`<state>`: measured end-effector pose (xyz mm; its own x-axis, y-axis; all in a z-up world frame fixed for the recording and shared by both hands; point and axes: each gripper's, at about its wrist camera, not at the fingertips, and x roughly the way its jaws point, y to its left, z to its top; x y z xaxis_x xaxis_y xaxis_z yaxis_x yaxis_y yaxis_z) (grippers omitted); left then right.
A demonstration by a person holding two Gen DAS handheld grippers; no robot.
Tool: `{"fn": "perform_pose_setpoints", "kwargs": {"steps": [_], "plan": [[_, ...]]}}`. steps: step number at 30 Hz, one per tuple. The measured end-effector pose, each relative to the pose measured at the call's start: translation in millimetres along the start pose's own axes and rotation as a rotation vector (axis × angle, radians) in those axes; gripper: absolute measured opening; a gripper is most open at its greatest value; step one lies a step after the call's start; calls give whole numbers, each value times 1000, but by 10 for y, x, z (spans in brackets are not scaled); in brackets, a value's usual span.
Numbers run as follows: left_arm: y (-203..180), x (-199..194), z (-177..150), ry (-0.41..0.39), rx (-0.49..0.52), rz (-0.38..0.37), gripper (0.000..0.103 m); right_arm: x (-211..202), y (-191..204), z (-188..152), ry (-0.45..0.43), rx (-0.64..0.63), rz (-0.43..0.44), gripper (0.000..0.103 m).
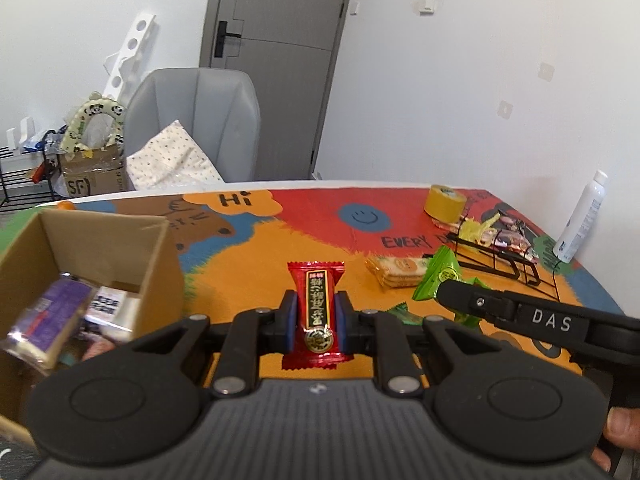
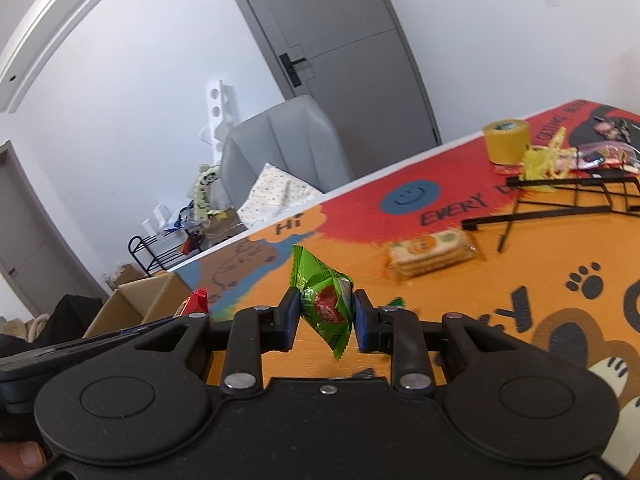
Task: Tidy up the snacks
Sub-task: 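Carry both candies over the box and open both tools to drop them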
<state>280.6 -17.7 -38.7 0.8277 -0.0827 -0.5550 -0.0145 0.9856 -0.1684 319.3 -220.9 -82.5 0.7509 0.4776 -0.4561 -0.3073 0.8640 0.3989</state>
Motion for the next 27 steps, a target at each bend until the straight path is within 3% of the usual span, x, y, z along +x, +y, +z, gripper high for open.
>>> {"fn": "perform_pose_setpoints", "kwargs": {"steps": [11, 27], "plan": [[382, -405, 75, -38, -31, 38, 18, -18, 481, 20, 17, -54, 64, 26], [1053, -825, 42, -29, -110, 141, 18, 95, 1145, -52, 62, -131, 164, 26]]}}
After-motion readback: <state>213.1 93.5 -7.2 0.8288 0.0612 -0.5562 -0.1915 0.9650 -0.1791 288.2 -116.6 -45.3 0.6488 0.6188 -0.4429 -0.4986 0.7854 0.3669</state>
